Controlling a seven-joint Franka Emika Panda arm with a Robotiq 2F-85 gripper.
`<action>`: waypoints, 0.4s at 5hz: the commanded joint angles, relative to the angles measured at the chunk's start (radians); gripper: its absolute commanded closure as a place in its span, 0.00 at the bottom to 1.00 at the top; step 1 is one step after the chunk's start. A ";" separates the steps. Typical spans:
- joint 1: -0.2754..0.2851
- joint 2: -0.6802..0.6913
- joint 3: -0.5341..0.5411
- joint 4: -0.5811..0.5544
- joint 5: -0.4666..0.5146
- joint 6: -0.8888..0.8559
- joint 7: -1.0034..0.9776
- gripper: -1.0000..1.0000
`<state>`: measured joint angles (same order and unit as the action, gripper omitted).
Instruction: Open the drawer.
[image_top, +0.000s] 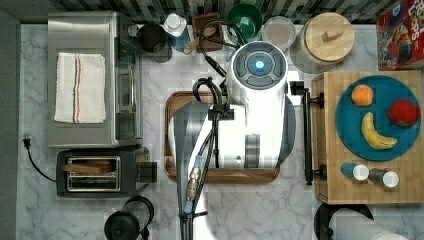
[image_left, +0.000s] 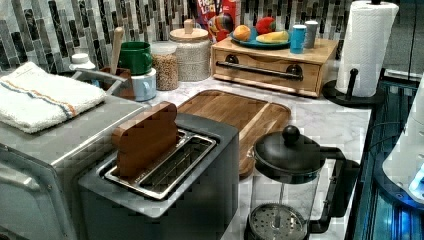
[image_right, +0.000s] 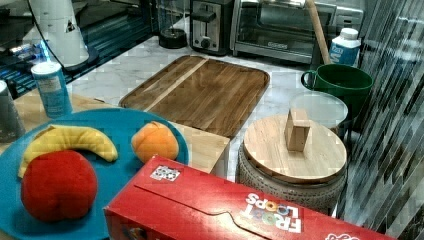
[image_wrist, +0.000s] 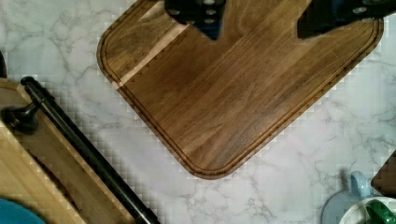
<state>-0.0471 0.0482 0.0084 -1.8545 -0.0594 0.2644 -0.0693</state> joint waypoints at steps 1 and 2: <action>0.002 0.004 0.005 0.000 0.000 0.001 -0.002 0.00; -0.001 0.018 0.005 0.019 -0.008 -0.033 -0.023 0.00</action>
<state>-0.0529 0.0735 0.0096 -1.8623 -0.0616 0.2700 -0.0714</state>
